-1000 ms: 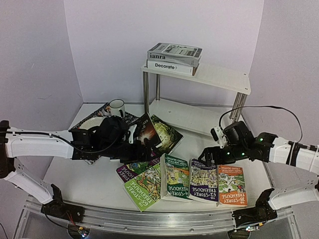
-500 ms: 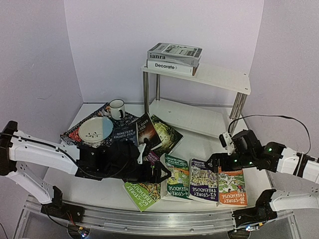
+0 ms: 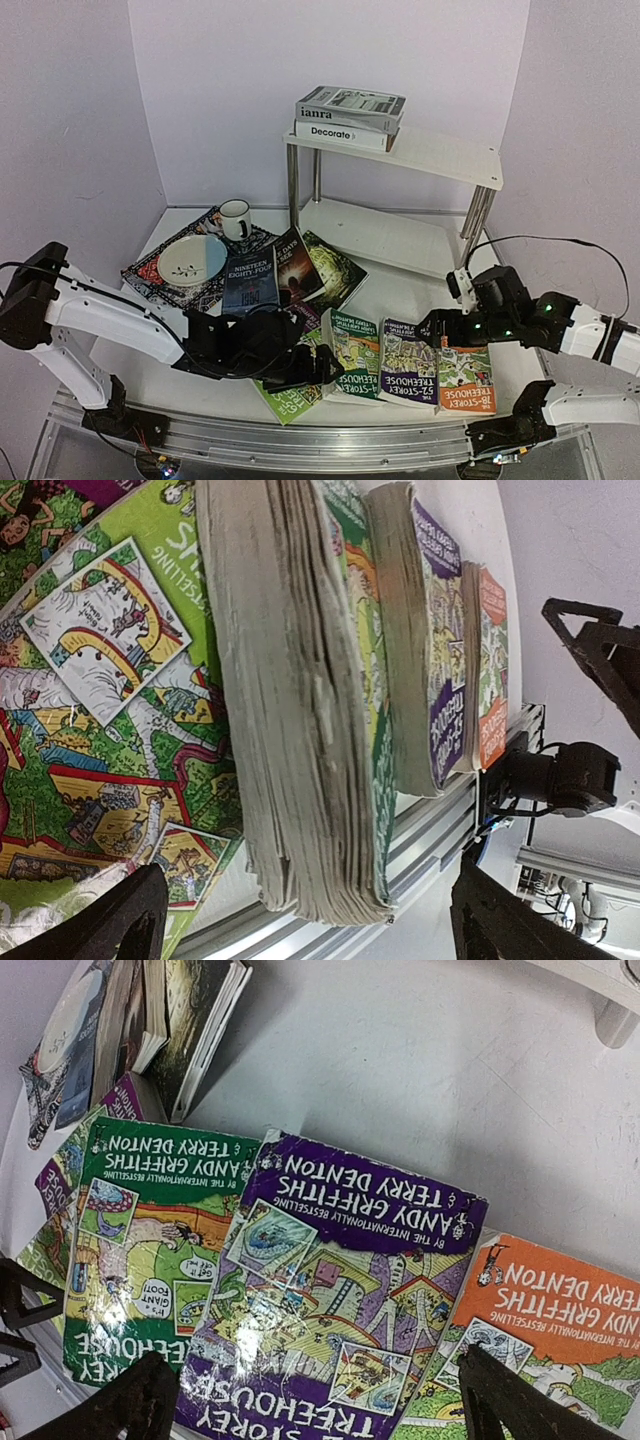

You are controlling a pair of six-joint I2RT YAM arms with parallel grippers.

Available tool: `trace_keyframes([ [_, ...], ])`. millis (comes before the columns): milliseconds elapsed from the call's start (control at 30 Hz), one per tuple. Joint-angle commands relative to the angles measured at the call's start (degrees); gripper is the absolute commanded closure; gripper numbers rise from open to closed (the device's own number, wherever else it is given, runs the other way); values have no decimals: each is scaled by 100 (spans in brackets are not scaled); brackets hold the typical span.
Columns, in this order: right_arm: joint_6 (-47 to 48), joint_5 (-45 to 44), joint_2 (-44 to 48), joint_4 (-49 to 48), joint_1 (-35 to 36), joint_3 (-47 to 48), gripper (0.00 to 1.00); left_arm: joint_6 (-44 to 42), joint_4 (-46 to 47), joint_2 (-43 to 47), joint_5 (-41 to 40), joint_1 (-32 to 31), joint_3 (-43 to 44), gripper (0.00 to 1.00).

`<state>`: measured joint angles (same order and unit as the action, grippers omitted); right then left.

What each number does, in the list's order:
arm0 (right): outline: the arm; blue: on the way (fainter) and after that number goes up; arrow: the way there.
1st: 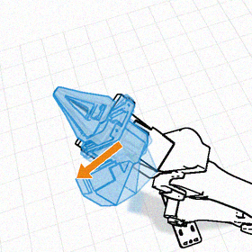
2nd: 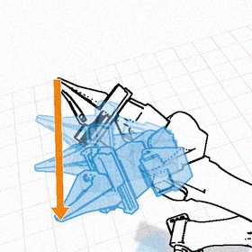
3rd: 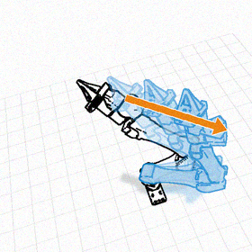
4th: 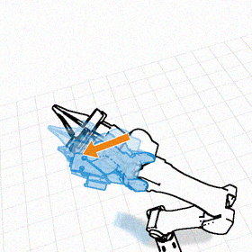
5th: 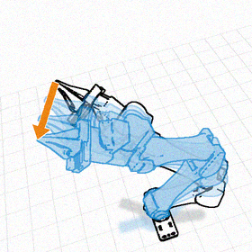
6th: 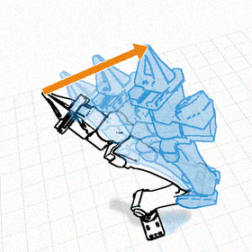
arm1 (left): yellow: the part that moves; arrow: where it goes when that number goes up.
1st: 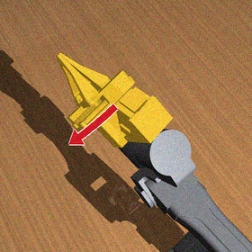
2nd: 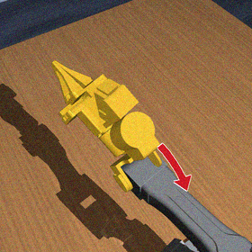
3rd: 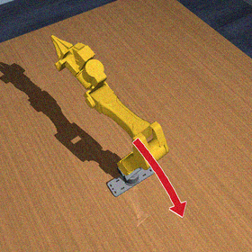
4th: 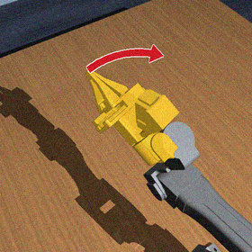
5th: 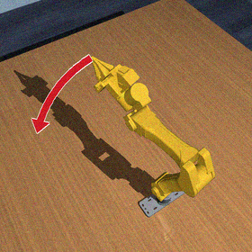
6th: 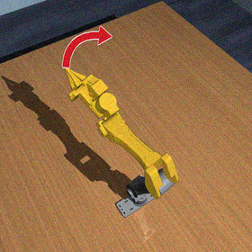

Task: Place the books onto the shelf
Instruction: Pick up the book from the book pile.

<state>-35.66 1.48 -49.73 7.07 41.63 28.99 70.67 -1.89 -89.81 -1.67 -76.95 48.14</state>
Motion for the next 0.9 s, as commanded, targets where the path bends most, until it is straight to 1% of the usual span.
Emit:
trace_keyframes([
  [0,-108,-72,62,-46,-14,-93,2,84,281,-173,7,-30,162,0],
  [133,-106,-69,7,-90,-14,-112,2,55,679,-278,90,-3,47,0],
  [267,-64,83,-87,-210,-14,-121,2,198,1065,-528,468,97,-52,1],
  [400,-40,473,-98,-552,-14,-197,2,313,1103,-798,568,169,26,5],
  [533,39,607,-93,-643,-14,-207,2,375,1153,-1006,578,238,71,9],
  [633,92,665,-74,-648,-13,-185,2,307,1192,-1087,572,265,134,19],
  [833,166,904,-72,-849,-12,-192,2,135,1191,-839,369,331,77,44],
  [867,215,981,-86,-871,-14,-192,2,106,1193,-775,341,346,47,50],
])
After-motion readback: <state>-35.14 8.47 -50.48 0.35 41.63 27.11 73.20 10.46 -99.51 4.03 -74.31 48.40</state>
